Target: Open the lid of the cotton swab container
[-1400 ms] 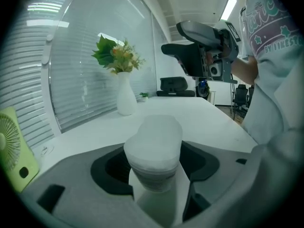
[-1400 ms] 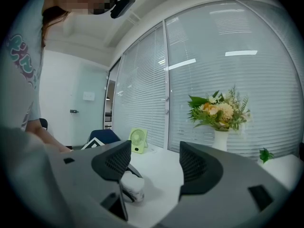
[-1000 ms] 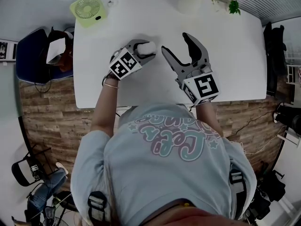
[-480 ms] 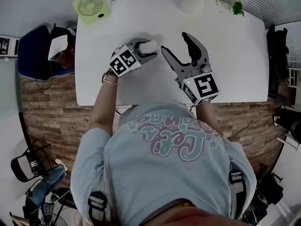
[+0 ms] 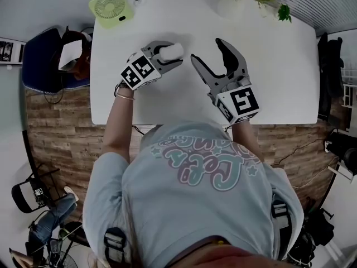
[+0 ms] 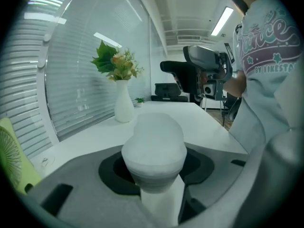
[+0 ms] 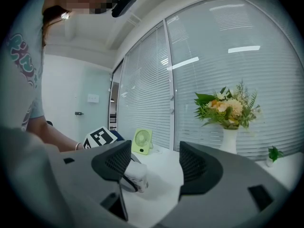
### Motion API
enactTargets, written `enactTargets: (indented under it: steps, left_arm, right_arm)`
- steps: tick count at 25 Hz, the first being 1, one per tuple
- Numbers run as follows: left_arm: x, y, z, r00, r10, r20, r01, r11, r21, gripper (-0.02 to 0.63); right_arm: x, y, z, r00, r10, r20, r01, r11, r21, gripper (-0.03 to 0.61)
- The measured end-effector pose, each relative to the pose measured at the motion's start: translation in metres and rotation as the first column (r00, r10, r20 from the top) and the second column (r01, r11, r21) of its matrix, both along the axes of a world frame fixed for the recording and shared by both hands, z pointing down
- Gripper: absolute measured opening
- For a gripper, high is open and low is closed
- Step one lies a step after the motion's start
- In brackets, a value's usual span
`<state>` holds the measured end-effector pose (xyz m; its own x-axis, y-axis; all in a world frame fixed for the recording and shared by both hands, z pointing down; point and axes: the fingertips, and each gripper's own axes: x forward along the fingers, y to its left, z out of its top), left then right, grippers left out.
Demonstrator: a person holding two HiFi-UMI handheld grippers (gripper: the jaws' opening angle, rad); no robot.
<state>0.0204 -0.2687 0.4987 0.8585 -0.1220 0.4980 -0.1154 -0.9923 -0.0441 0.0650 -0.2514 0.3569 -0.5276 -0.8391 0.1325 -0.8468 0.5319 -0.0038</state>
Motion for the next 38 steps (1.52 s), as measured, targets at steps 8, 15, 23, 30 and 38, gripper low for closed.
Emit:
enactTargets:
  steps: [8,15,23,30,38]
  left_arm:
    - [-0.007,-0.001,-0.036,0.999,-0.003,-0.050,0.002,1.000,-0.024,0.204]
    - [-0.013,0.005,-0.071,0.998,0.020,-0.055,-0.020,1.000,0.008,0.204]
    - [-0.017,0.008,-0.104,0.998,0.027,-0.065,-0.023,0.998,0.051,0.204]
    - [-0.018,0.016,-0.123,0.997,0.055,-0.049,-0.052,0.996,0.071,0.203]
    - [-0.018,0.029,-0.156,0.991,0.103,-0.083,-0.098,0.993,0.069,0.204]
  right_arm:
    - [-0.013,0.000,-0.005,0.999,-0.040,0.004,0.040,0.999,0.008,0.310]
    - [-0.014,0.002,-0.007,0.999,-0.054,0.000,0.054,0.998,0.012,0.309]
    - [-0.014,0.007,-0.007,0.996,-0.083,-0.016,0.083,0.996,0.024,0.310]
    - [-0.018,0.011,-0.009,0.994,-0.106,-0.020,0.107,0.994,0.031,0.310]
    - [-0.025,0.019,-0.031,0.987,-0.162,-0.015,0.163,0.983,0.086,0.310]
